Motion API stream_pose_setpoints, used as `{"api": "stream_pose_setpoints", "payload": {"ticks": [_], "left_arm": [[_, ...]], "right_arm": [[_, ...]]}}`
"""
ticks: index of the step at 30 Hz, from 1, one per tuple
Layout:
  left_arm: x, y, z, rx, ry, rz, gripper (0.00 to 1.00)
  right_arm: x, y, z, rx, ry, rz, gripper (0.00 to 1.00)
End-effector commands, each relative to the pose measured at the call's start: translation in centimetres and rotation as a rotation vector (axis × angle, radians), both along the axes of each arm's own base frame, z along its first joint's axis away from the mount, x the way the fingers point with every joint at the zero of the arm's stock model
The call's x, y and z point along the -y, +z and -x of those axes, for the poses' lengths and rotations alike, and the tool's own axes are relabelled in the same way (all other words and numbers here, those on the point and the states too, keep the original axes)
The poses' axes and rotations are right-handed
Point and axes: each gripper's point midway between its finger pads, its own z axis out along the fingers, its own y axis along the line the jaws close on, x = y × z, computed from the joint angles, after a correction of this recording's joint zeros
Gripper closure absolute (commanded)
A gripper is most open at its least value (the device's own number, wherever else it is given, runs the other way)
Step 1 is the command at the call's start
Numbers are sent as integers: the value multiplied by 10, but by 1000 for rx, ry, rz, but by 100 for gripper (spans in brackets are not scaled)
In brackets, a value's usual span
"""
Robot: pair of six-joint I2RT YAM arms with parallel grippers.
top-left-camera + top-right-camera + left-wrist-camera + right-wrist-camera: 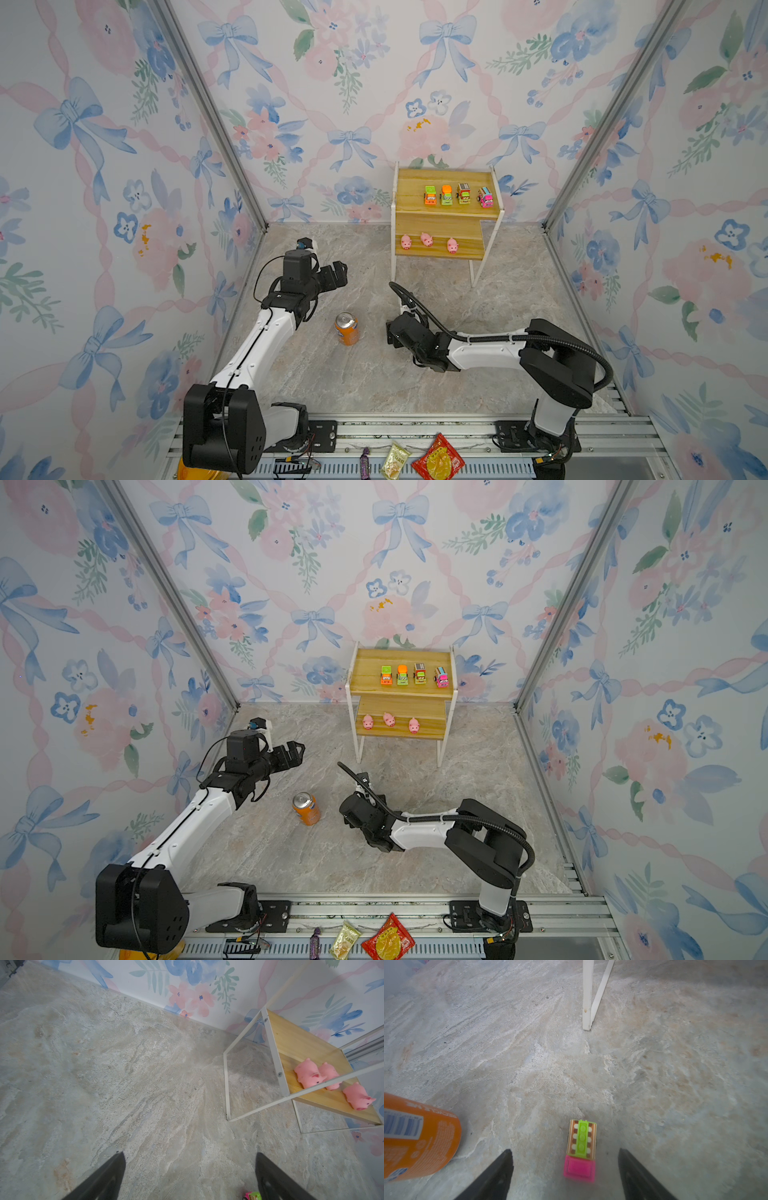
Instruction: Place and organize the plastic toys onto the shelf
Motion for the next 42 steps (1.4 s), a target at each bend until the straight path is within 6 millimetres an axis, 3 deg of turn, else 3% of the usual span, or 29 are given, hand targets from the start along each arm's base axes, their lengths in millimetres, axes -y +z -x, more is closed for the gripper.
{"api": "stream_pose_setpoints", "payload": {"ticks": [1,23,32,42], "left_arm": [[0,-6,-1,-12,2,17,2],[-3,-5,-1,-7,3,22,2],[-4,-3,0,0,6,21,2],[-3,-5,0,-6,2,25,2]], "right_arm": [[-2,-12,5,-2,28,20,19],[-7,-22,3,3,69,37,21],[-3,-28,-4,-2,61,53,28],[10,-33,-15,-16,10,62,44]]}}
